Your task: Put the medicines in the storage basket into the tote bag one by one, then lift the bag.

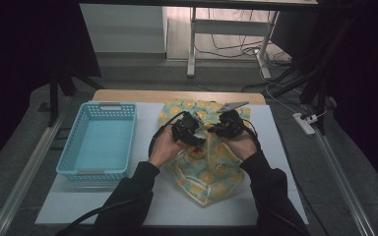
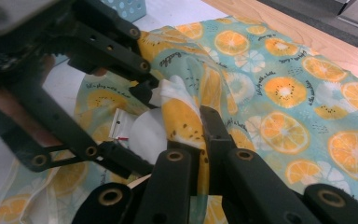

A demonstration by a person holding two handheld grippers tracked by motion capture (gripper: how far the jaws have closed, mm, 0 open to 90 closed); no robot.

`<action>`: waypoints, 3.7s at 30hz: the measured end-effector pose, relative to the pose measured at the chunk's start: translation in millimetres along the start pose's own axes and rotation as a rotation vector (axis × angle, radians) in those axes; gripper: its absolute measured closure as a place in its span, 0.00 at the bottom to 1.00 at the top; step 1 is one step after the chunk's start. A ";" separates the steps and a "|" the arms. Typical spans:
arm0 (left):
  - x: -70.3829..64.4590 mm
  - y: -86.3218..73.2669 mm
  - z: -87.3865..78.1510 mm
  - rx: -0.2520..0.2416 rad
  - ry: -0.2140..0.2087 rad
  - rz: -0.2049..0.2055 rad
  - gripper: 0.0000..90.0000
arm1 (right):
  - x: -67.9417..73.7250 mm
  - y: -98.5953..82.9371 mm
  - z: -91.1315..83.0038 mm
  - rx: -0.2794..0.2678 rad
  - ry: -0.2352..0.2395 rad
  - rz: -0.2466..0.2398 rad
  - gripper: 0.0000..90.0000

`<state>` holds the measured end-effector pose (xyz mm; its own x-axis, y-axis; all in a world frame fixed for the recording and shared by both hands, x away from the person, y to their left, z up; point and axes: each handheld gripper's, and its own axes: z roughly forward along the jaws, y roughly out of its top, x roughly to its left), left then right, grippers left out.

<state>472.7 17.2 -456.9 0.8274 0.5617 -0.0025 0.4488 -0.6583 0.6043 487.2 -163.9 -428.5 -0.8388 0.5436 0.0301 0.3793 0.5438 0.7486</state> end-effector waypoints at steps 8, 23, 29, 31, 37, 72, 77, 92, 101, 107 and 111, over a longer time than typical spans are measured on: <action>7.6 2.5 8.5 -0.012 0.039 -0.022 0.56 | -2.1 -2.2 3.2 0.007 -0.003 0.006 0.99; 16.8 6.3 25.8 -0.021 0.075 -0.040 0.56 | -4.7 -2.9 7.8 0.012 -0.018 0.016 0.99; 19.5 5.7 28.6 -0.036 0.053 -0.050 0.56 | -6.4 -4.0 8.6 0.012 -0.021 0.019 0.99; 19.3 5.5 28.5 -0.035 0.056 -0.041 0.55 | -6.9 -4.0 8.5 0.010 -0.022 0.021 0.99; 17.9 3.6 27.7 -0.050 0.033 -0.040 0.50 | -7.0 -4.4 8.3 0.007 -0.020 0.023 0.99; -10.2 -17.7 -27.9 -0.148 -0.110 -0.022 0.19 | -10.9 -4.5 -1.5 -0.016 -0.027 0.035 0.99; -16.7 -22.9 -36.2 -0.155 -0.104 -0.025 0.10 | -10.2 -4.6 -2.2 -0.017 -0.024 0.033 0.99; -27.1 -45.7 -55.2 -0.194 -0.179 -0.050 0.03 | -4.6 -3.5 -6.0 -0.022 -0.008 0.019 0.99; -32.3 -58.7 -59.5 -0.220 -0.175 -0.046 0.00 | -4.3 -6.7 -6.5 -0.021 -0.004 0.020 0.99; -34.8 -68.6 -60.2 -0.195 -0.164 -0.072 0.00 | -1.9 -9.9 -8.5 -0.021 0.002 0.019 0.99; -36.6 -77.5 -56.4 -0.183 -0.180 -0.085 0.01 | -1.1 -9.8 -10.9 -0.027 0.006 0.016 0.99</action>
<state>388.5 75.9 -458.6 0.8436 0.5018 -0.1912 0.4641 -0.5021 0.7298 480.1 -176.8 -428.6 -0.8352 0.5481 0.0463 0.3822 0.5177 0.7655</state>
